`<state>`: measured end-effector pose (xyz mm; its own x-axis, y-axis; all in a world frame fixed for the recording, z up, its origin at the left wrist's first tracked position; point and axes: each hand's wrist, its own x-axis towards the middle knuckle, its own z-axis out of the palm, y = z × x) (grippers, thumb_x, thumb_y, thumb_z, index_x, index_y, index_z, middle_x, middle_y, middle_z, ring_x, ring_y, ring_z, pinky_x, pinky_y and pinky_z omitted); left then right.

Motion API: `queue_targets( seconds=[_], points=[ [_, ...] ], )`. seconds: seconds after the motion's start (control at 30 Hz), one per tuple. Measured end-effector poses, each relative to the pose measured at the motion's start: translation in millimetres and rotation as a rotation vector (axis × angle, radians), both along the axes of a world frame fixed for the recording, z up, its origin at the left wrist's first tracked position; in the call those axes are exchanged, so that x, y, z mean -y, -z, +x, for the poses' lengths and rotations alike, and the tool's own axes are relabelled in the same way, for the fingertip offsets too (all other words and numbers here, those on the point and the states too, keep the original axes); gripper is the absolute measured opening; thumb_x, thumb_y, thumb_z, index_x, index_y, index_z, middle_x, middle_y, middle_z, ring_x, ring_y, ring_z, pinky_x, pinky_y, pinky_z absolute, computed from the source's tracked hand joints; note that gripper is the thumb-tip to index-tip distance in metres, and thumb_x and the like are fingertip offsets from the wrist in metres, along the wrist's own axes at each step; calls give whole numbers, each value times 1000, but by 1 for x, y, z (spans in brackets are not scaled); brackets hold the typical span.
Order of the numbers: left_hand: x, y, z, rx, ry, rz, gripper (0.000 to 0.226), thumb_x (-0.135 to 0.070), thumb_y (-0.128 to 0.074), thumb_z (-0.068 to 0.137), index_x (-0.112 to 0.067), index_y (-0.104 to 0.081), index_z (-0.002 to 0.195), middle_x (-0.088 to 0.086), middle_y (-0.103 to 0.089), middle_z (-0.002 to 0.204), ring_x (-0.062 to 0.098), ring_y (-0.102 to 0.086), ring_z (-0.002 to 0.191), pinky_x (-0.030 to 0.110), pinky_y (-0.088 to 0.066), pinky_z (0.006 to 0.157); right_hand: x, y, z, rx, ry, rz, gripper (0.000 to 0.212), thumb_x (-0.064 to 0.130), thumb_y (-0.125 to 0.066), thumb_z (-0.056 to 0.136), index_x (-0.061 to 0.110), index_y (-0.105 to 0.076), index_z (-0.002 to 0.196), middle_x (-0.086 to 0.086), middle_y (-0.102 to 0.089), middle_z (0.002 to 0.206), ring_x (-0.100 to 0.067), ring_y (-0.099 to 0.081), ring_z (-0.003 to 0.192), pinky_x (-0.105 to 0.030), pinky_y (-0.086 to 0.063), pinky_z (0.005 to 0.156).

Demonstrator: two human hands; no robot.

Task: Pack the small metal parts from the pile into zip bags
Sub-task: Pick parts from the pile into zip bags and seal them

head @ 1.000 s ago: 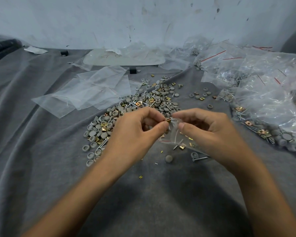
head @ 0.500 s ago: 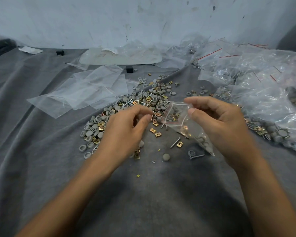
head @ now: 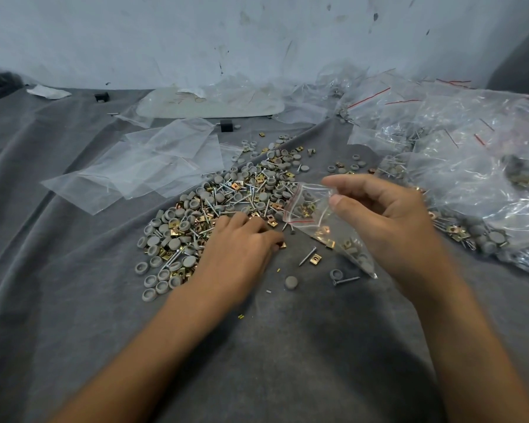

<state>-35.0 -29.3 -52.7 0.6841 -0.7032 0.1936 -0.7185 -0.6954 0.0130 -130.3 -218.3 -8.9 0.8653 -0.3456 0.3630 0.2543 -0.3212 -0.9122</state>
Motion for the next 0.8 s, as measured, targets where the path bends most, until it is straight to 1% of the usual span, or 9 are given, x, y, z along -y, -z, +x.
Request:
queue_targets(
  seconds=[0.07, 0.2, 0.3, 0.37, 0.43, 0.47, 0.53, 0.73, 0.8],
  points=[
    [1, 0, -1, 2, 14, -11, 32, -45, -36, 105, -40, -56, 130, -15, -57, 126, 17, -44, 116, 34, -31, 94, -1, -1, 0, 0, -1, -7, 25, 11, -72, 93, 33, -78, 103, 3, -77, 93, -5, -68, 83, -18, -55, 77],
    [-1, -4, -3, -62, 37, -114, 19, -41, -49, 101, -34, -61, 113, -12, -60, 113, 17, -49, 109, 36, -34, 93, -2, -2, -1, -11, -1, -9, 25, 10, -72, 93, 31, -78, 103, 2, -77, 93, -5, -68, 83, -18, -54, 77],
    [-7, -12, 0, -136, 11, -248, 13, -36, -59, 97, -29, -65, 106, -11, -65, 105, 16, -56, 104, 38, -41, 94, -3, -1, 0, -18, -2, -7, 24, 9, -72, 92, 30, -78, 103, 2, -77, 94, -4, -68, 83, -16, -53, 77],
    [-12, -23, 3, -178, -21, -399, 8, -32, -62, 96, -27, -66, 100, -12, -65, 94, 11, -58, 91, 36, -45, 85, -3, 0, 1, -25, -14, -11, 24, 10, -72, 93, 30, -78, 103, 6, -76, 91, -3, -67, 81, -14, -52, 75],
    [-16, -35, 3, -227, -34, -552, 2, -32, -64, 95, -30, -64, 96, -16, -62, 84, 0, -55, 79, 27, -42, 70, -4, 0, 1, -30, -31, -18, 25, 10, -72, 93, 32, -78, 103, 10, -75, 88, -1, -67, 79, -12, -50, 73],
    [-18, -41, 2, -252, -26, -616, 2, -32, -65, 95, -32, -63, 95, -17, -61, 79, -1, -54, 75, 23, -39, 66, -5, 0, 1, -30, -40, -19, 25, 10, -72, 93, 32, -78, 102, 12, -75, 87, 0, -67, 78, -11, -50, 72],
    [-20, -50, -2, -288, 9, -692, 4, -32, -66, 94, -34, -62, 93, -19, -60, 75, -2, -53, 70, 22, -36, 63, -7, 1, 2, -33, -54, -16, 26, 9, -71, 93, 33, -78, 102, 12, -75, 87, 1, -67, 76, -10, -49, 70],
    [-15, -58, -16, -288, 58, -656, 4, -27, -70, 91, -30, -68, 93, -22, -58, 74, -9, -54, 74, 10, -35, 65, -12, 1, 2, -30, -67, -45, 28, 10, -73, 92, 36, -78, 101, 9, -76, 88, -1, -68, 79, -13, -51, 73],
    [-14, -57, -16, -293, 61, -628, 6, -27, -71, 91, -28, -71, 97, -24, -58, 75, -13, -53, 75, 6, -35, 66, -12, 1, 1, -32, -68, -46, 27, 11, -73, 92, 36, -78, 101, 10, -76, 89, -2, -68, 79, -13, -51, 72]
  ],
)
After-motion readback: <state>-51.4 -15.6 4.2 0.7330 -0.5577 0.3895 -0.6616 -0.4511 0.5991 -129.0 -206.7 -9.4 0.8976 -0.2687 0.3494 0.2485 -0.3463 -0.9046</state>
